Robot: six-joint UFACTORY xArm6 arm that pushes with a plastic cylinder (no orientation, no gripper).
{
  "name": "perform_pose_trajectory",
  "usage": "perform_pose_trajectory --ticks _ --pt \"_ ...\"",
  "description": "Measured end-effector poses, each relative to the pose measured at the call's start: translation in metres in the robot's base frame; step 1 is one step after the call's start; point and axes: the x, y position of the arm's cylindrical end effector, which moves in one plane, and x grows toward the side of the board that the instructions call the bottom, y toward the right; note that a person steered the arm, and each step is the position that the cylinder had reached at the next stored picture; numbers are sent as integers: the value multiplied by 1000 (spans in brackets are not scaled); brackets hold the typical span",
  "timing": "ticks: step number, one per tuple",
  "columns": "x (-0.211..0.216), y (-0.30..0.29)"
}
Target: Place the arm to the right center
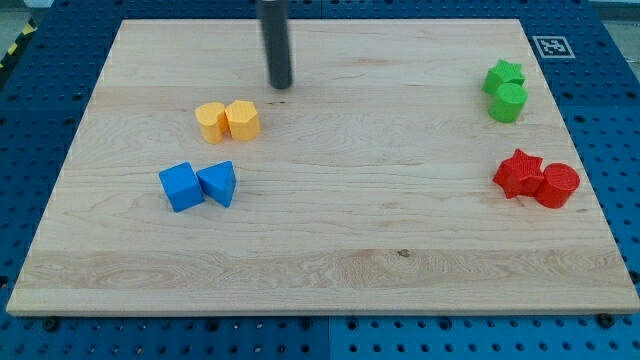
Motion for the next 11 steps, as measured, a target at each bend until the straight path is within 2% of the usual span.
perform_pose_trajectory --ticks 2,6,10,11 --pt "60 123" --pt "60 147" --pt "99 308" --pt "91 314"
